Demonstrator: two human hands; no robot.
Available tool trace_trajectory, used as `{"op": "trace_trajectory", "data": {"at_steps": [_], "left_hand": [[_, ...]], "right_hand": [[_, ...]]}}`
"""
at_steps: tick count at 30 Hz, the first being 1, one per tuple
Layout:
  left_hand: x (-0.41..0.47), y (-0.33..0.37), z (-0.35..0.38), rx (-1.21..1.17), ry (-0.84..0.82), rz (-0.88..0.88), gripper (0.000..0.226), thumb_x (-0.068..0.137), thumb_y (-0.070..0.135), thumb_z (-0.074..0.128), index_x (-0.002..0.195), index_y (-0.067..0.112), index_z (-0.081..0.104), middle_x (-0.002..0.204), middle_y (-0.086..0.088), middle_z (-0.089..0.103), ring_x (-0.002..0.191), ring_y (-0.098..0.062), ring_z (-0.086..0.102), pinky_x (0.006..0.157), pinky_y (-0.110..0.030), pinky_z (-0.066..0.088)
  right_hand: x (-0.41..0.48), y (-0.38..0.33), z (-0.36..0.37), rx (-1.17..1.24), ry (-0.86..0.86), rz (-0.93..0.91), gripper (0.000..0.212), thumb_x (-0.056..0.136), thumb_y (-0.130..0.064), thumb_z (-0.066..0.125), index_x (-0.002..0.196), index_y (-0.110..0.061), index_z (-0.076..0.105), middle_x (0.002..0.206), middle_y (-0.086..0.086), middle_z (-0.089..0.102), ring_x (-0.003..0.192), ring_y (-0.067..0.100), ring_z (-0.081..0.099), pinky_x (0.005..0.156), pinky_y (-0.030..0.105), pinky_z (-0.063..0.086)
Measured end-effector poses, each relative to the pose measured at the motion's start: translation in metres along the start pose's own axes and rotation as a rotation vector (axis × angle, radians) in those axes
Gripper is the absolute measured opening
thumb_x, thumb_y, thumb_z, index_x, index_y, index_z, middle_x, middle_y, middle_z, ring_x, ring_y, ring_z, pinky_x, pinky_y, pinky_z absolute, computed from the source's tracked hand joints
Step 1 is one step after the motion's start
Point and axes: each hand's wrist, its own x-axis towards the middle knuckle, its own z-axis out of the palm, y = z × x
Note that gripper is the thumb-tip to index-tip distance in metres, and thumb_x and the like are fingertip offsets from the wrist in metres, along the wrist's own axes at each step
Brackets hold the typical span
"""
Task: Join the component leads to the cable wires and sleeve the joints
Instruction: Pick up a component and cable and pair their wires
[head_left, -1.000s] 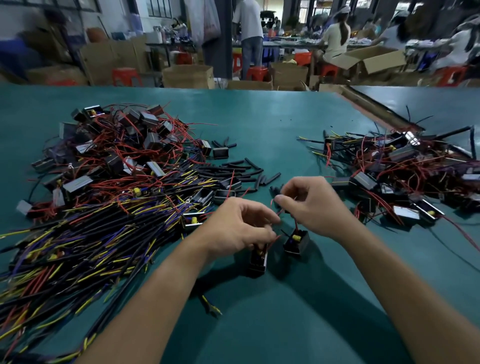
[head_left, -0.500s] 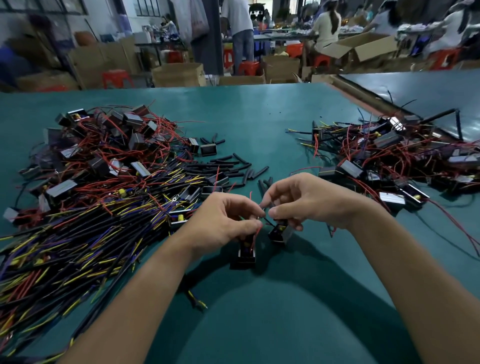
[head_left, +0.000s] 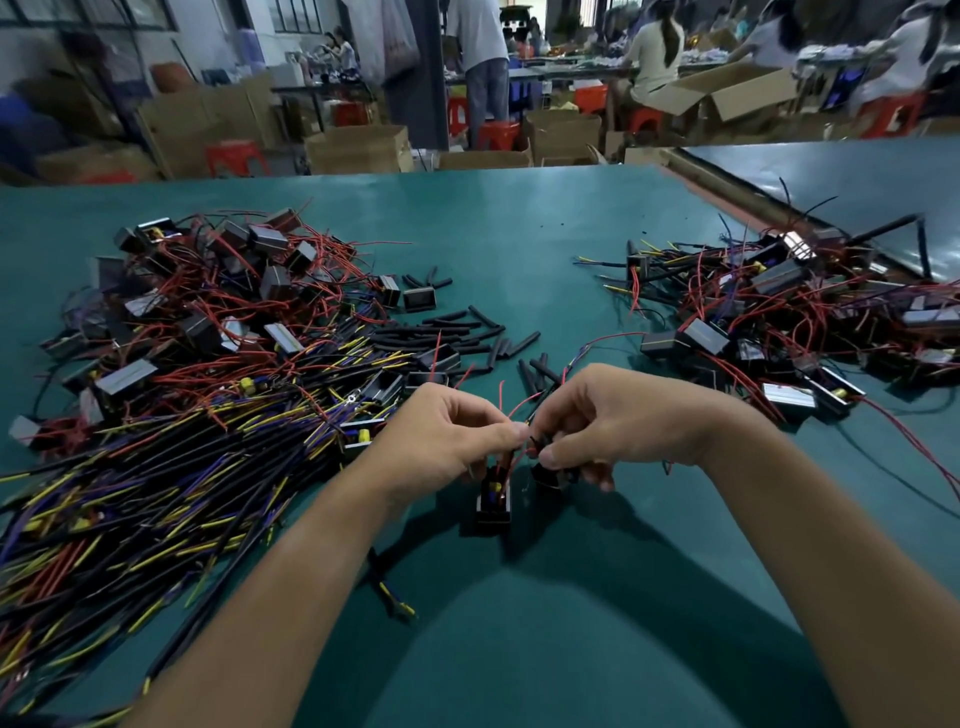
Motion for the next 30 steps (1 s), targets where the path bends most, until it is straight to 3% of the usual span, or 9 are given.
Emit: {"op": "trace_trajectory", "data": {"at_steps": [6,16,23,27,30], "left_hand": [[-0.001,-0.001,0.002,0.009,0.047,-0.015,0.016,0.083,0.013,0.074,0.069,0.005,0.075,0.052,0.000,0.060,0.045,-0.010,0.047,0.047,-0.019,0.039],[0.000,0.000,0.004,-0.015,0.081,-0.042,0.020,0.080,0.017,0.076,0.066,0.003,0.074,0.047,0.003,0.056,0.042,-0.009,0.042,0.045,-0.017,0.035],[0.001,0.001,0.004,-0.004,0.088,-0.042,0.016,0.080,0.011,0.076,0.072,-0.003,0.074,0.045,0.004,0.055,0.039,-0.004,0.038,0.041,-0.013,0.030],[0.001,0.000,0.005,-0.007,0.097,-0.015,0.014,0.080,0.007,0.074,0.070,-0.003,0.074,0.049,0.002,0.059,0.042,-0.005,0.041,0.044,-0.015,0.033],[0.000,0.000,0.004,-0.011,0.112,0.012,0.013,0.080,0.004,0.074,0.068,-0.001,0.074,0.052,-0.001,0.061,0.046,-0.007,0.045,0.046,-0.016,0.036]], "right_hand": [[-0.001,0.000,0.000,-0.024,-0.025,-0.003,0.008,0.090,-0.003,0.066,0.095,0.001,0.069,0.062,0.002,0.064,0.047,0.011,0.057,0.048,0.021,0.050],[-0.003,-0.004,0.000,-0.080,-0.093,0.004,0.009,0.090,-0.004,0.066,0.086,-0.011,0.070,0.062,-0.003,0.065,0.049,0.011,0.057,0.050,0.023,0.050],[-0.001,-0.005,0.004,-0.117,-0.104,0.007,0.004,0.089,-0.003,0.065,0.090,-0.003,0.069,0.063,0.000,0.064,0.051,0.012,0.057,0.051,0.023,0.050],[-0.001,-0.009,0.009,-0.130,-0.112,-0.023,0.017,0.089,-0.002,0.064,0.077,-0.014,0.066,0.064,0.004,0.063,0.048,0.011,0.058,0.051,0.022,0.050],[-0.001,-0.010,0.012,-0.127,-0.109,-0.044,0.022,0.090,-0.001,0.064,0.074,-0.016,0.064,0.059,-0.004,0.062,0.046,0.007,0.058,0.051,0.021,0.049]]}}
